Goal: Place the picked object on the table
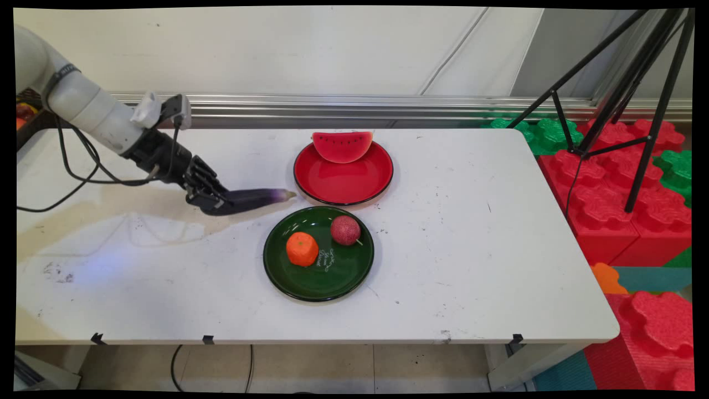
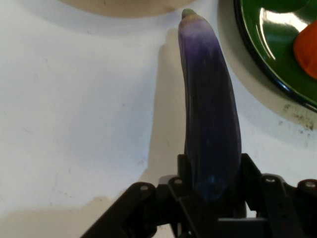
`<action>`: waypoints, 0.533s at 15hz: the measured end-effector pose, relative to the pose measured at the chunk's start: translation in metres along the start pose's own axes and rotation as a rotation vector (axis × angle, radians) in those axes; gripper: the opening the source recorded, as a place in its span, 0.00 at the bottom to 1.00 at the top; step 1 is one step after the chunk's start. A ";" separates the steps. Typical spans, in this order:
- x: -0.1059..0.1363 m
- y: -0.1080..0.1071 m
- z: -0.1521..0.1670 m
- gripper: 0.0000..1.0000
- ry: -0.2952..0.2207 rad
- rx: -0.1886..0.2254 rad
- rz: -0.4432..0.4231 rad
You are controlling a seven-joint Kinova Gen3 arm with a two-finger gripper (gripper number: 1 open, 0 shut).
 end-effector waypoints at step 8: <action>-0.019 0.002 0.022 0.00 -0.032 -0.003 -0.037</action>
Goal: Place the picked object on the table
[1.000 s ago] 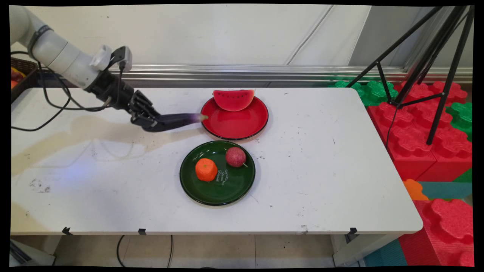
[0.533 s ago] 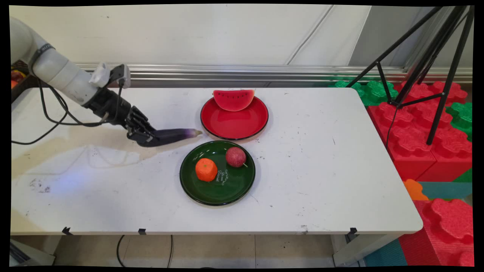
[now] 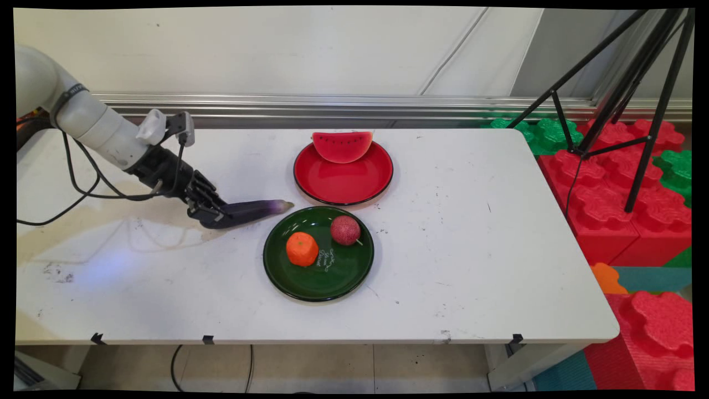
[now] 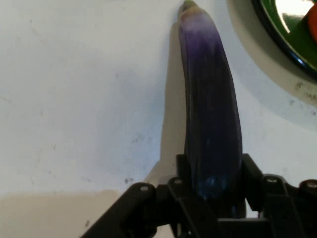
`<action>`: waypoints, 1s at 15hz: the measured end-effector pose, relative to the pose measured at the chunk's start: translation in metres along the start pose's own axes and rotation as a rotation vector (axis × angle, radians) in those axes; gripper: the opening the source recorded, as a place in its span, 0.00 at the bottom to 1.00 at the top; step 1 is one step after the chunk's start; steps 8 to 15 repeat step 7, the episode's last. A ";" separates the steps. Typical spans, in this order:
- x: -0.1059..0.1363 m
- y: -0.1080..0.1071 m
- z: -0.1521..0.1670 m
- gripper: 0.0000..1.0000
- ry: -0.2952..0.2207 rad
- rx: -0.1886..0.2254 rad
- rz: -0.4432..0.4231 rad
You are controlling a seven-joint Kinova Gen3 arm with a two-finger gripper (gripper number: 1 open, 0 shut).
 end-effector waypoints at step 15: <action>-0.008 -0.001 0.005 1.00 -0.010 -0.003 -0.007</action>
